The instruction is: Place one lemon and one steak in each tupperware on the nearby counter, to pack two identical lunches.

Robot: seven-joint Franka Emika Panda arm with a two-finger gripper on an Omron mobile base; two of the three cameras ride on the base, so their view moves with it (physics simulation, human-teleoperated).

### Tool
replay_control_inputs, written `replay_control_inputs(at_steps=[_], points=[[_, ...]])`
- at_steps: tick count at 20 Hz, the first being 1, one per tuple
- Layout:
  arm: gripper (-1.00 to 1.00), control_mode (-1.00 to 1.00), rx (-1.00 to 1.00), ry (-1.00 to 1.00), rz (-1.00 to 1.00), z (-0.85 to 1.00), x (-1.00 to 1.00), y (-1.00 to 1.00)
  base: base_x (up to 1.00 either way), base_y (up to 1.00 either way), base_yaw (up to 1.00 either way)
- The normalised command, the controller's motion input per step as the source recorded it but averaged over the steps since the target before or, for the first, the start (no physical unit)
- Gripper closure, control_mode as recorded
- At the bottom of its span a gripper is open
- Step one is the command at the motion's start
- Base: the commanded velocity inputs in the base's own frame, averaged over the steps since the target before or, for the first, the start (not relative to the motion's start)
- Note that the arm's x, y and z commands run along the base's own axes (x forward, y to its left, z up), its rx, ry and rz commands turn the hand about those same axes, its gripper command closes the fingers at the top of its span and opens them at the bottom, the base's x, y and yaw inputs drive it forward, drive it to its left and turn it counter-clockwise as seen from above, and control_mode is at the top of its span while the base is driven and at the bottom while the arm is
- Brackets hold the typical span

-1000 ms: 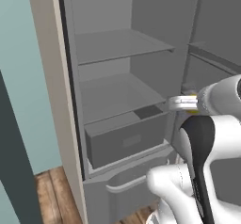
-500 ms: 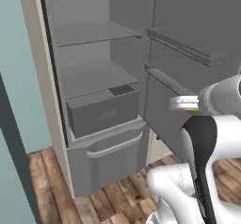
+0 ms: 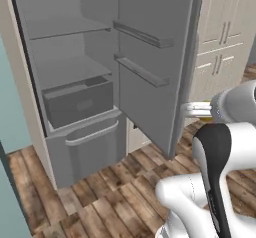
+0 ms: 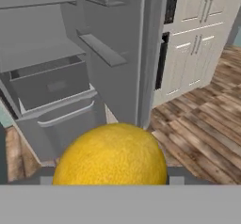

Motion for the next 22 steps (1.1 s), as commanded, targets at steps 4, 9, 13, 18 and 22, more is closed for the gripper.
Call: replay_control_inputs(at_steps=[4,9,13,18,22], points=[[1.0,1.0,0.0,0.0,0.0,0.0,0.0,0.0,-0.92,0.0,-0.35],[1.0,1.0,0.0,0.0,0.0,0.0,0.0,0.0,-0.77,0.0,-0.42],[1.0,1.0,0.0,0.0,0.0,0.0,0.0,0.0,-0.59,0.0,-0.44],[1.0,1.0,0.0,0.0,0.0,0.0,0.0,0.0,-0.32,0.0,-0.44],[1.0,1.0,0.0,0.0,0.0,0.0,0.0,0.0,-0.01,0.0,-0.38]])
